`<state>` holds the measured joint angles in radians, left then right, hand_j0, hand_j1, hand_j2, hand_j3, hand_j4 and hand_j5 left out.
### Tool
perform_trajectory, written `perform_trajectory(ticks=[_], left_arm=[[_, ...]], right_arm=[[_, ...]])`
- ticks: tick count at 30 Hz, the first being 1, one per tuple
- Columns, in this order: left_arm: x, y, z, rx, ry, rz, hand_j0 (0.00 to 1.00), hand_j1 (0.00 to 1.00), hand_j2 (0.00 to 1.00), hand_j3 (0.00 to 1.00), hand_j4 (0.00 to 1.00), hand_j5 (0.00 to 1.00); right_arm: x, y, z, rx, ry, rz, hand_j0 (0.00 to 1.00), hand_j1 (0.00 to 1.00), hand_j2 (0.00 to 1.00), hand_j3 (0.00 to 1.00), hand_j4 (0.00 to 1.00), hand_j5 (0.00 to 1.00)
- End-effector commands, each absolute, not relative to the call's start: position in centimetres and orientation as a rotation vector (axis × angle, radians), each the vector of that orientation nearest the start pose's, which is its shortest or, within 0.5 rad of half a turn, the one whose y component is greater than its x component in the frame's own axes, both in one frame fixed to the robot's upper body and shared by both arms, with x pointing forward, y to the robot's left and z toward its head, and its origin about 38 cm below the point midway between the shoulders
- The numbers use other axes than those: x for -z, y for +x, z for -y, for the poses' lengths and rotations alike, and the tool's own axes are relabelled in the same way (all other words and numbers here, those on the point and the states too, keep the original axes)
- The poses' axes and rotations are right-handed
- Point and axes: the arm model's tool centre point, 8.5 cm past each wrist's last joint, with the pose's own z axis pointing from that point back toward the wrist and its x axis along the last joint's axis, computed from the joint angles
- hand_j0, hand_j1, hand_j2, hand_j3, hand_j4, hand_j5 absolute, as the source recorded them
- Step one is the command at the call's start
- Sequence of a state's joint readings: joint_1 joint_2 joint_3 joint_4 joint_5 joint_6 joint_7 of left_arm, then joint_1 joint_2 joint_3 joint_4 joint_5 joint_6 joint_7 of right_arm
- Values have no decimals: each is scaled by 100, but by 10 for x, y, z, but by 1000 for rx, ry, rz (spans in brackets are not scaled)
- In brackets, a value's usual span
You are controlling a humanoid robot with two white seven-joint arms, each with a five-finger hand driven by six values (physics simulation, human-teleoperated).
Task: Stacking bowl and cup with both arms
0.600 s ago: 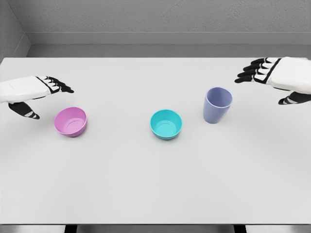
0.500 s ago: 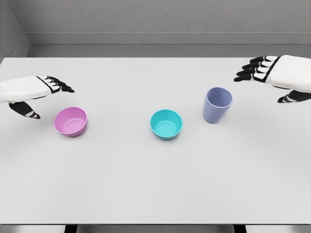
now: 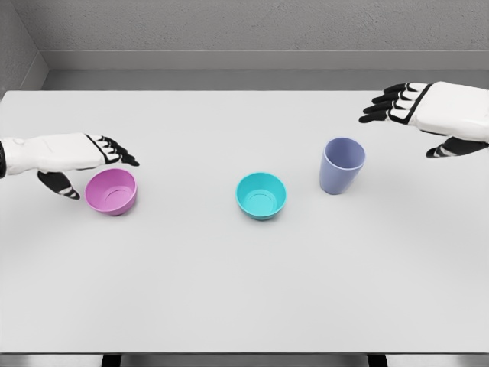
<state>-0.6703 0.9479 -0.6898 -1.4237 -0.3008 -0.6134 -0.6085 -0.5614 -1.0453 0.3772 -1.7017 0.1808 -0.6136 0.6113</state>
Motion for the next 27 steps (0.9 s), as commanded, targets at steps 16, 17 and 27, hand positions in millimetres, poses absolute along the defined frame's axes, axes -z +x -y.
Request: perform_trajectory(ticks=[16, 17, 27], left_arm=[[-203, 422, -342, 2168, 330, 1181, 100, 100, 100, 100, 100, 100], [-203, 422, -342, 2170, 329, 1178, 100, 100, 100, 100, 100, 100], [-194, 421, -337, 2196, 318, 1155, 100, 100, 100, 100, 100, 100]], right_arm=[[-306, 397, 313, 2887, 616, -2144, 100, 100, 100, 100, 100, 100], [-306, 398, 310, 2883, 618, -2138, 100, 100, 100, 100, 100, 100], [-295, 408, 289, 2904, 614, -2120, 100, 100, 100, 100, 100, 100]])
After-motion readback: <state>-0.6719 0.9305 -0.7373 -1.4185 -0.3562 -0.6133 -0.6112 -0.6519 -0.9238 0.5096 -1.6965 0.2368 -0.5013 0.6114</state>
